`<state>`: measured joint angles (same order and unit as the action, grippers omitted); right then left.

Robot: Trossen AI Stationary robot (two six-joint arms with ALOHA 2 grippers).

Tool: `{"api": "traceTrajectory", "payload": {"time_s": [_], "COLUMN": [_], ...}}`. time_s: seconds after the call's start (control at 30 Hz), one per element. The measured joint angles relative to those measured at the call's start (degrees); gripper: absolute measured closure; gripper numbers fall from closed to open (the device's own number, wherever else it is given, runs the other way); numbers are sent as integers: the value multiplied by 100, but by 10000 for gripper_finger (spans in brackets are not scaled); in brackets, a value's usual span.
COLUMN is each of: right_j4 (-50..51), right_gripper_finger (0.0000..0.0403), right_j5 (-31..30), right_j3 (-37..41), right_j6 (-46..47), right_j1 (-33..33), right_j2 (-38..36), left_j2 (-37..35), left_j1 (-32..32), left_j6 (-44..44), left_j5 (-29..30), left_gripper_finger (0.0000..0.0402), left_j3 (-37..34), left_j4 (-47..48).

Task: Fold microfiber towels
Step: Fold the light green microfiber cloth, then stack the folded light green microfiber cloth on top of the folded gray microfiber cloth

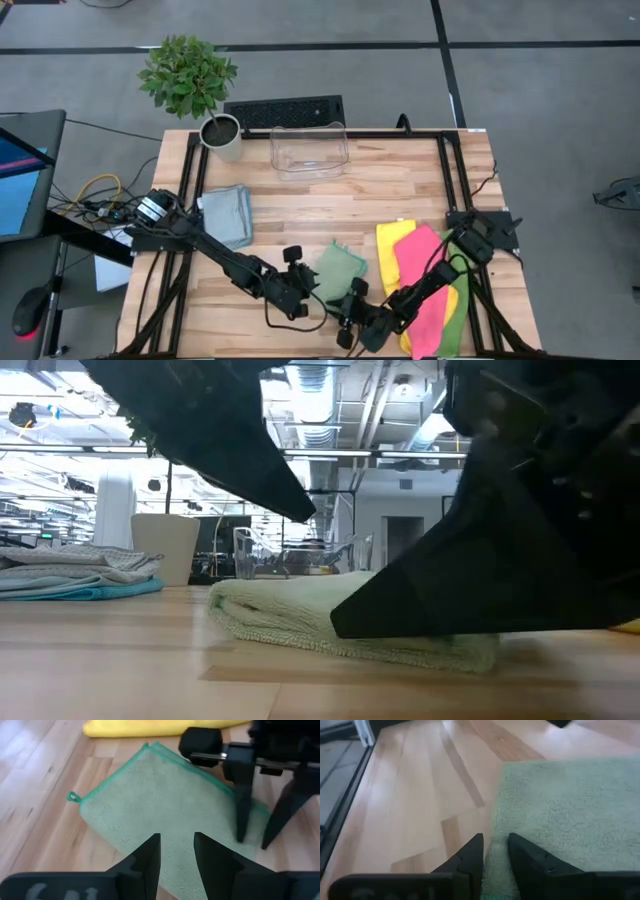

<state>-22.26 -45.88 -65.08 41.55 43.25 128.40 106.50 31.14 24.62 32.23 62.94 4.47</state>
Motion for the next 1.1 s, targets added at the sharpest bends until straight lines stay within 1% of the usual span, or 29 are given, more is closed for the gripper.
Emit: {"api": "traceTrajectory", "payload": {"time_s": [0.07,0.1,0.17,0.27,0.33,0.37,0.43,0.53,0.63,0.7,0.77,0.83,0.87,0.9,1.0,1.03,1.1], "right_j4": [92,134,331,511,877,1224,2256,4011,5623,6483,7027,7198,7093,6925,6159,6053,5400], "right_gripper_finger": [285,285,285,285,285,285,283,268,233,203,171,144,132,121,101,98,96], "right_j5": [-68,-201,-469,-587,-649,-656,-615,-100,346,592,911,1374,1584,1717,1869,2030,2483], "right_j3": [-2,1,28,39,16,13,22,21,21,22,22,25,63,134,488,614,839], "right_j6": [144,132,-90,-584,-709,-648,-199,612,1195,1546,1799,1756,1554,1310,657,537,326], "right_j1": [99,146,242,362,436,468,512,471,264,30,-273,-620,-777,-922,-1301,-1429,-1680], "right_j2": [2,-1,-118,-624,-1132,-1380,-1870,-2669,-3239,-3509,-3718,-3744,-3712,-3673,-3463,-3423,-3355], "left_j2": [0,0,0,0,0,0,0,0,-28,-87,-103,-103,-103,-103,-103,-103,-103], "left_j1": [2,2,-9,-115,-255,-344,-548,-771,-941,-1024,-1051,-986,-926,-866,-718,-687,-604], "left_j6": [6,6,20,257,594,700,862,991,1124,1449,1912,2349,2497,2606,2796,2849,2911], "left_j5": [11,53,208,494,504,351,-193,-1006,-1911,-2453,-2729,-2740,-2696,-2614,-2426,-2388,-2310], "left_gripper_finger": [291,291,291,291,290,289,281,255,216,190,167,149,142,137,131,131,131], "left_j3": [-1,-4,-7,-7,-13,-13,-13,-13,-13,-14,-11,-15,-15,-15,-15,-15,-15], "left_j4": [30,15,19,207,336,345,358,360,502,691,810,861,838,814,816,797,769]}}
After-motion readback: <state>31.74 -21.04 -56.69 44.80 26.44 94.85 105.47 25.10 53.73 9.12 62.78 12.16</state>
